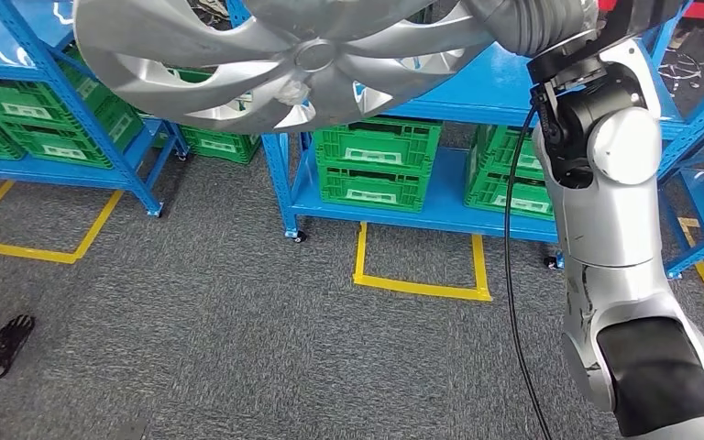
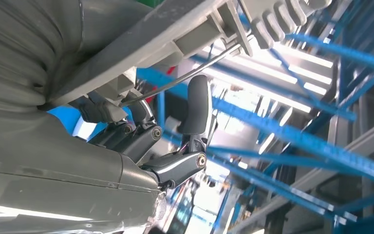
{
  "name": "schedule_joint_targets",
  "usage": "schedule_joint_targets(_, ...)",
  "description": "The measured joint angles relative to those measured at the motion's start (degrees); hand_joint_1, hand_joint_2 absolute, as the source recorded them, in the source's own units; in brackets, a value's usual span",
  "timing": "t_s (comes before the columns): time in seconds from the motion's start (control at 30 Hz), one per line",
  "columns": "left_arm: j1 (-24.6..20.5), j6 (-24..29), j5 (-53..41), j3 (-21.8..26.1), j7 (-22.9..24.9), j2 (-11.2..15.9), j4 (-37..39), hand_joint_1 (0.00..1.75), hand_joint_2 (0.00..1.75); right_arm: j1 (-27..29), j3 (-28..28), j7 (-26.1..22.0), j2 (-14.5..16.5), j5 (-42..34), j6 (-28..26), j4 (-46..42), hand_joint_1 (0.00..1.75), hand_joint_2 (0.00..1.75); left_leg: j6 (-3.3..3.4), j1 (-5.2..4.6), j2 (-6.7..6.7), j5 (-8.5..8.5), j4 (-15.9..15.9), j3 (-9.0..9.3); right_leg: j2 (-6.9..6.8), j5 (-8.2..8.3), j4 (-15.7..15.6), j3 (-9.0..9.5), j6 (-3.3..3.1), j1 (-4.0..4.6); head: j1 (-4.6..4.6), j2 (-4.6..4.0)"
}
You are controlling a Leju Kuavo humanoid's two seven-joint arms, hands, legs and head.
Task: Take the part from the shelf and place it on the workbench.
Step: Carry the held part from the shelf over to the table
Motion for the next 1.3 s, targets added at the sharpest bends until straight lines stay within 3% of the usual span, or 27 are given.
schedule_joint_targets(0.03, 0.0, 0.0, 0.0, 0.0, 0.1, 0.0, 0.0, 0.00, 1.75, 0.0, 0.1, 0.0, 0.0, 0.0, 0.0, 0.0, 1.75, 1.75, -0.13, 0.12, -0.03, -0.82, 2.5, -0.85, -0.78, 0.04, 0.1, -0.15, 0.00, 0.04, -0.21, 0.00)
schedule_joint_targets(0.07, 0.0, -0.1, -0.1, 0.0, 0.2, -0.1, 0.0, 0.00, 1.75, 0.0, 0.1, 0.0, 0.0, 0.0, 0.0, 0.1, 1.75, 1.75, -0.19, 0.17, -0.09, -0.41, 2.6, -0.50, -1.49, 0.07, 0.2, -0.25, 0.04, 0.07, -0.38, 0.00)
schedule_joint_targets(0.13, 0.0, 0.1, -0.2, -0.1, 0.2, 0.0, 0.1, 0.00, 1.75, -0.2, 0.1, 0.0, 0.1, 0.0, -0.1, 0.1, 1.75, 1.75, -0.06, 0.07, 0.76, 2.59, -3.1, 3.22, -2.80, -0.01, 0.4, -0.34, 0.19, 0.11, -0.61, -0.01)
schedule_joint_targets(0.2, 0.0, 0.4, -0.4, -0.1, 0.0, 0.1, 0.1, 0.00, 1.75, -0.5, 0.1, -0.1, 0.0, 0.1, -0.1, 0.1, 1.75, 1.75, 0.43, -0.51, 3.67, 4.51, -10.0, 7.20, -3.92, -0.17, 0.7, -0.44, 0.63, 0.42, -0.91, -0.01)
schedule_joint_targets(0.27, -0.1, 0.7, -0.6, -0.1, -0.1, 0.1, 0.1, 0.00, 1.75, -0.5, 0.0, -0.2, 0.0, 0.1, -0.1, 0.1, 1.75, 1.75, 1.20, -1.06, 5.04, 4.61, -12.5, 8.18, -5.04, -0.22, 0.8, -0.52, 1.17, 0.74, -0.94, -0.01)
schedule_joint_targets(0.33, -0.1, 0.7, -0.8, -0.1, 0.0, 0.1, 0.2, 0.00, 1.75, -0.5, 0.0, -0.3, 0.0, 0.2, -0.1, 0.1, 1.75, 1.75, 2.04, -1.03, 3.63, 5.01, -12.7, 7.80, -5.95, -0.42, 0.9, -0.54, 1.70, 0.68, -0.72, -0.01)
schedule_joint_targets(0.4, -0.2, 0.7, -0.9, -0.1, 0.2, 0.2, 0.2, 0.00, 1.75, -0.5, -0.1, -0.3, 0.1, 0.2, -0.2, 0.0, 1.75, 1.75, 2.80, -0.81, 2.08, 5.49, -12.9, 7.59, -4.22, -2.33, 2.9, -1.27, 2.28, 0.43, -0.43, -0.01)
schedule_joint_targets(0.47, -0.4, 0.7, -0.9, -0.1, 0.4, 0.2, 0.2, 0.00, 1.75, -0.4, -0.2, -0.3, 0.1, 0.3, -0.2, 0.0, 1.75, 1.75, 3.31, -0.73, 0.46, 5.83, -12.9, 7.41, -1.18, -6.22, 9.4, -3.69, 2.61, 0.25, 0.20, 0.00)
schedule_joint_targets(0.53, -0.3, 0.7, -1.0, -0.1, 0.7, 0.1, 0.2, 0.00, 1.75, 0.1, -0.3, -0.3, 0.2, 0.3, -0.3, 0.1, 1.75, 1.75, 3.60, -0.88, -1.28, 6.03, -12.9, 7.32, 0.04, -8.80, 16.1, -6.42, 2.51, 0.25, 0.86, 0.01)
schedule_joint_targets(0.57, -0.3, 0.7, -1.0, -0.1, 0.7, 0.1, 0.2, 0.00, 1.75, 0.3, -0.3, -0.3, 0.2, 0.3, -0.2, 0.1, 1.75, 1.75, 3.71, -1.00, -2.14, 6.11, -12.9, 7.31, 0.26, -8.53, 17.1, -6.83, 2.30, 0.26, 1.13, 0.01)
schedule_joint_targets(0.6, -0.2, 0.6, -1.0, -0.1, 0.8, 0.1, 0.2, 0.00, 1.75, 0.4, -0.3, -0.3, 0.2, 0.3, -0.2, 0.1, 1.75, 1.75, 3.75, -1.11, -2.99, 6.19, -12.9, 7.32, 0.46, -7.17, 15.8, -6.30, 2.01, 0.30, 1.39, 0.01)
schedule_joint_targets(0.7, -0.2, 0.6, -1.0, -0.1, 0.8, 0.0, 0.2, 0.00, 1.75, -0.4, -0.3, -0.3, 0.3, 0.4, -0.2, 0.0, 1.75, 1.75, 3.54, -1.25, -5.07, 6.48, -12.9, 7.19, 2.69, -1.41, 5.3, -1.74, 0.66, 0.60, 1.87, 0.02)
schedule_joint_targets(0.77, -0.2, 0.6, -1.0, -0.1, 1.0, 0.0, 0.2, 0.00, 1.75, -0.8, -0.3, -0.3, 0.4, 0.4, -0.3, 0.0, 1.75, 1.75, 3.09, -0.94, -5.98, 6.81, -12.9, 6.74, 3.77, -0.25, 1.7, -0.22, 0.10, 0.90, 2.02, 0.02)
schedule_joint_targets(0.83, 0.0, 0.5, -1.0, -0.1, 1.3, 0.1, 0.2, 0.00, 1.75, -0.7, -0.2, -0.2, 0.5, 0.5, -0.2, 0.0, 1.75, 1.75, 2.49, -0.74, -6.78, 7.13, -13.0, 6.32, 2.84, -0.03, 0.5, 0.25, -0.04, 0.89, 2.38, 0.02)
schedule_joint_targets(0.9, 0.1, 0.4, -1.0, -0.2, 1.3, 0.2, 0.2, 0.00, 1.75, -0.3, -0.2, -0.1, 0.6, 0.6, -0.2, 0.0, 1.75, 1.75, 1.88, -1.09, -4.58, 6.20, -12.1, 5.60, 1.62, 0.43, -1.3, 0.97, -0.24, 0.58, 2.35, 0.01)
schedule_joint_targets(0.97, 0.0, 0.2, -1.0, -0.2, 1.4, 0.3, 0.2, 0.00, 1.75, 0.2, -0.2, -0.2, 0.7, 0.6, -0.1, 0.0, 1.75, 1.75, 1.11, -0.96, -1.15, 3.14, -7.1, 3.22, 0.43, 0.82, -2.2, 1.34, -0.39, 0.40, 1.89, 0.01)
schedule_joint_targets(1.03, 0.0, 0.0, -1.0, -0.3, 1.7, 0.4, 0.2, 0.00, 1.75, 0.6, -0.1, -0.1, 0.8, 0.7, 0.0, 0.0, 1.75, 1.75, 0.17, -0.02, -0.33, 0.48, -0.5, 0.07, -0.79, 0.79, -2.1, 1.32, -0.32, 0.18, 1.51, 0.02)
schedule_joint_targets(1.07, 0.0, -0.1, -1.0, -0.3, 1.8, 0.4, 0.2, 0.00, 1.75, 0.7, 0.0, 0.0, 0.9, 0.7, 0.0, 0.0, 1.75, 1.75, -0.30, 0.46, -0.28, 0.44, 0.9, -0.63, -1.41, 0.68, -2.0, 1.30, -0.13, 0.01, 1.33, 0.02)
schedule_joint_targets(1.1, 0.0, -0.1, -1.0, -0.3, 2.0, 0.4, 0.2, 0.00, 1.75, 0.8, 0.0, 0.0, 0.9, 0.7, 0.0, 0.0, 1.75, 1.75, -0.76, 0.86, -0.08, 1.38, 0.3, -0.28, -2.04, 0.51, -1.8, 1.28, 0.16, -0.21, 1.20, 0.02)
schedule_joint_targets(1.13, 0.0, -0.1, -1.0, -0.4, 2.0, 0.4, 0.2, 0.00, 1.75, 0.8, 0.1, 0.1, 1.0, 0.8, 0.0, 0.0, 1.75, 1.75, -1.22, 1.20, 0.45, 3.13, -2.3, 1.20, -2.66, 0.23, -1.4, 1.27, 0.58, -0.48, 1.09, 0.02)
schedule_joint_targets(1.17, 0.0, 0.0, -1.0, -0.4, 2.0, 0.4, 0.2, 0.00, 1.75, 0.8, 0.1, 0.2, 1.0, 0.8, 0.0, 0.0, 1.75, 1.75, -1.74, 1.32, 1.81, 4.62, -5.9, 3.14, -3.25, -0.17, -0.9, 1.24, 1.14, -0.68, 0.98, 0.02)
schedule_joint_targets(1.2, 0.0, 0.0, -1.0, -0.4, 1.9, 0.3, 0.1, 0.00, 1.75, 0.7, 0.1, 0.2, 1.1, 0.8, 0.0, 0.0, 1.75, 1.75, -1.84, 1.24, 3.28, 5.67, -9.0, 4.83, -3.77, -0.62, -0.3, 1.15, 1.74, -0.74, 0.80, 0.02)
schedule_joint_targets(1.27, 0.0, 0.2, -1.0, -0.4, 1.7, 0.2, 0.2, 0.00, 1.75, 0.5, 0.2, 0.2, 1.3, 0.9, 0.0, 0.0, 1.75, 1.75, -0.89, 0.79, 5.07, 5.93, -11.8, 6.14, -4.62, -1.22, 0.5, 1.05, 2.65, -0.60, 0.69, 0.02)
schedule_joint_targets(1.3, 0.1, 0.2, -1.0, -0.4, 1.6, 0.1, 0.2, 0.00, 1.75, 0.3, 0.2, 0.2, 1.4, 0.9, 0.0, 0.0, 1.75, 1.75, -0.02, 0.61, 4.73, 5.91, -11.7, 5.95, -5.04, -1.29, 0.5, 1.08, 2.91, -0.53, 0.75, 0.02)
